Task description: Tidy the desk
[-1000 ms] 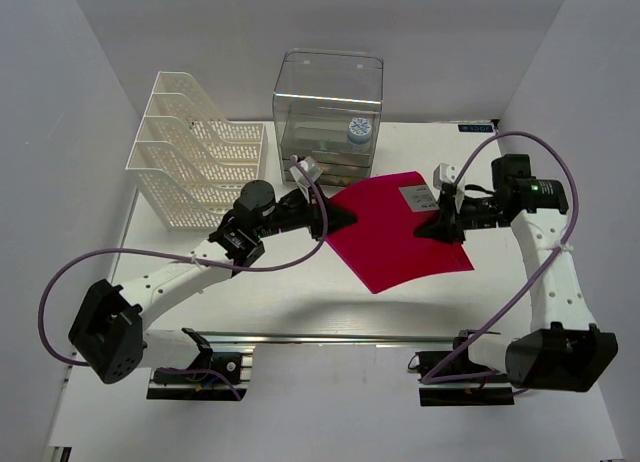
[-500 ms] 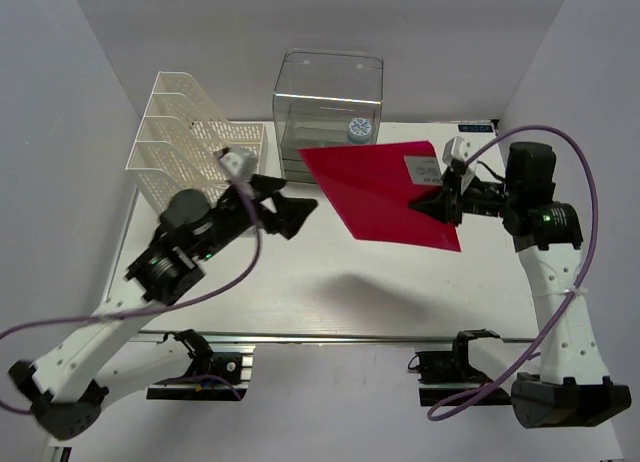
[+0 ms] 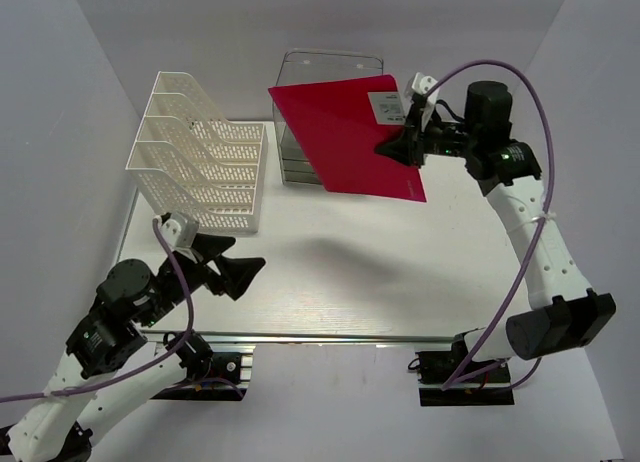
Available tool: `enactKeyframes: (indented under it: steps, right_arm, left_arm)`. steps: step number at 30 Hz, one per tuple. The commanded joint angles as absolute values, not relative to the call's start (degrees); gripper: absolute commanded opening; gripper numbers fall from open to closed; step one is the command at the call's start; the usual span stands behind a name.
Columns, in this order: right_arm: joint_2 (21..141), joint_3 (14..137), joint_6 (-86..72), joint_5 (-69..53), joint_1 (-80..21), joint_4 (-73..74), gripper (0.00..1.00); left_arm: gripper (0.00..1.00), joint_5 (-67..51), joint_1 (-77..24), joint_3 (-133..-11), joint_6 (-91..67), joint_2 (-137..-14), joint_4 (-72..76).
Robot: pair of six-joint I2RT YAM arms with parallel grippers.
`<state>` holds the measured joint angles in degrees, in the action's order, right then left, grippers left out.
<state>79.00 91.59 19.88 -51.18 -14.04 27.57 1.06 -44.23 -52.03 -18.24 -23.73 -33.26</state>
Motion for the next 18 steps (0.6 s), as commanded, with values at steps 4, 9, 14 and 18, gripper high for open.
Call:
enactKeyframes:
  steps: [4,9,14,18]
  right_arm:
    - [83.1,100.4,24.7,-51.3,-20.9,25.1,0.00]
    - [90.5,111.8,26.6,-57.1,-26.6,27.6,0.00]
    - [93.2,109.6,23.0,-57.4,-33.2,10.3,0.00]
    - [97.4,107.9,16.6,-57.0,-36.6,-7.6,0.00]
  left_arm:
    - [0.98,2.0,-44.3,-52.3,-18.5,-17.8,-38.5]
    - [0.98,3.1,-44.3,-52.5,-16.5,-15.8,-41.0]
    - [0.98,7.9,-44.3,-56.6,-14.9,-14.0,-47.5]
    - [0.98,10.1,-44.8,-57.9,-14.0,-11.8,-51.6]
